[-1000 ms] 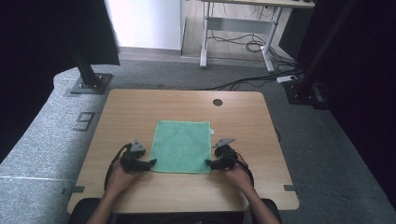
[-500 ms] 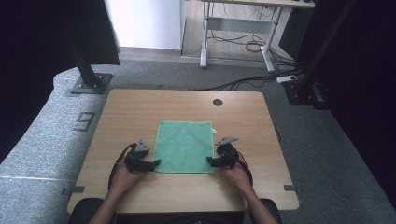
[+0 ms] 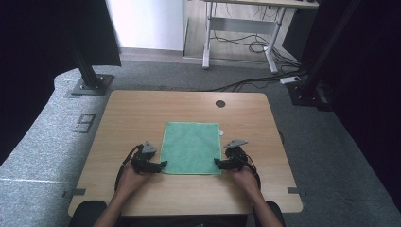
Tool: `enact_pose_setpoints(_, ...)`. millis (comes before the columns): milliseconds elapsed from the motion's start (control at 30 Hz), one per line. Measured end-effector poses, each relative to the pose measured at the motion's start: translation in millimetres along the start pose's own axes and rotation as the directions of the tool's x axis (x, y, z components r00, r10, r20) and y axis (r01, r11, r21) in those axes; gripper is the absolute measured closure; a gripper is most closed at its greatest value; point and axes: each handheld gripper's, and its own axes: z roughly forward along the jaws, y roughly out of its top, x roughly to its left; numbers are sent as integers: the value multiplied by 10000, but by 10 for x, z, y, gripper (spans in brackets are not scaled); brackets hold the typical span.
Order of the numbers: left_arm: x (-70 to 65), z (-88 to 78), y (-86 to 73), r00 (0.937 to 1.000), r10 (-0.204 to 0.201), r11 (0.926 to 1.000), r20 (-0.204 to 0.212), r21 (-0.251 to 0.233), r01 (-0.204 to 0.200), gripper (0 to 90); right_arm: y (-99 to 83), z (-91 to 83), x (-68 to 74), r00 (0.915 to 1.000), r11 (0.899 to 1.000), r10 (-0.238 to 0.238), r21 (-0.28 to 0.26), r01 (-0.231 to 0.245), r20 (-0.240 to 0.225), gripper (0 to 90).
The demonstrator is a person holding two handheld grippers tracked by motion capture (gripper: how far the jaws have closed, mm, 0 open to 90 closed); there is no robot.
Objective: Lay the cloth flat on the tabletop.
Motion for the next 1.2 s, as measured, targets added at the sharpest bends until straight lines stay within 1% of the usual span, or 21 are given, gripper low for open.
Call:
enact_pose_setpoints(67, -14, -35, 6, 9998, 168, 9999, -131, 16, -168, 274, 7, -23, -3, 9998, 9998, -191, -2, 191, 19, 270)
enact_pose_setpoints(133, -17, -98, -4, 9995, 298, 9996, -106, 3, -298, 267, 6, -67, -15, 9997, 9996, -252, -106, 253, 49, 266)
enact_pose_setpoints(200, -7, -140, -34, 9995, 313, 9995, -51, 87, -313, 242, -12, -128, -41, 9994, 9992, -315, -251, 318, 103, 242)
enact_pose_setpoints(267, 22, -184, -83, 9995, 311, 9992, -45, 258, -310, 218, -51, -187, -79, 9996, 9992, -245, -297, 250, 159, 224)
enact_pose_setpoints(333, 60, -228, -123, 9998, 202, 9993, 5, 304, -202, 199, -120, -239, -128, 9998, 9995, -82, -296, 86, 158, 195)
enact_pose_setpoints(433, 121, -267, -158, 10000, 7, 9996, 65, 288, -8, 168, -218, -269, -178, 9998, 9999, 79, -117, -77, 162, 157)
enact_pose_setpoints(500, 154, -255, -177, 10000, -90, 9991, -29, 423, 91, 158, -282, -253, -206, 9999, 9997, 114, 220, -115, 44, 130)
enact_pose_setpoints(533, 161, -245, -184, 9999, -125, 9987, -110, 494, 130, 155, -306, -251, -212, 9999, 9999, 48, 103, -49, 118, 124)
enact_pose_setpoints(567, 172, -226, -197, 9997, -119, 9978, -218, 652, 133, 154, -307, -251, -217, 9999, 9999, 97, 75, -98, 96, 124)
enact_pose_setpoints(600, 178, -219, -205, 9996, -218, 9980, -183, 584, 228, 138, -300, -248, -217, 9999, 9999, 65, 132, -66, 100, 110)
enact_pose_setpoints(633, 191, -221, -215, 9996, -236, 9985, -171, 489, 244, 138, -300, -242, -216, 9999, 9999, 59, 128, -60, 100, 86)
enact_pose_setpoints(667, 197, -220, -218, 9996, -211, 9986, -187, 479, 219, 140, -308, -224, -212, 10000, 10000, 25, 75, -25, 82, 24)
enact_pose_setpoints(700, 199, -217, -224, 9996, -197, 9988, -180, 433, 205, 136, -319, -204, -206, 10000, 10000, 29, 42, -30, 72, 0)
enact_pose_setpoints(800, 214, -199, -253, 9999, -127, 9998, -100, 181, 129, 101, -339, -193, -198, 9999, 9999, 73, -148, -71, 134, 0)
enact_pose_setpoints(867, 216, -191, -251, 9999, -110, 9997, -76, 210, 112, 75, -348, -187, -198, 9998, 9995, 128, -286, -122, 183, 0)
enact_pose_setpoints(933, 213, -185, -248, 10000, -66, 9997, -30, 243, 67, 58, -348, -184, -198, 9997, 9994, 148, -306, -142, 204, 0)
enact_pose_setpoints(1200, 213, -183, -248, 10000, -57, 9997, -2, 253, 57, 51, -348, -185, -197, 9997, 9994, 152, -307, -146, 204, 0)
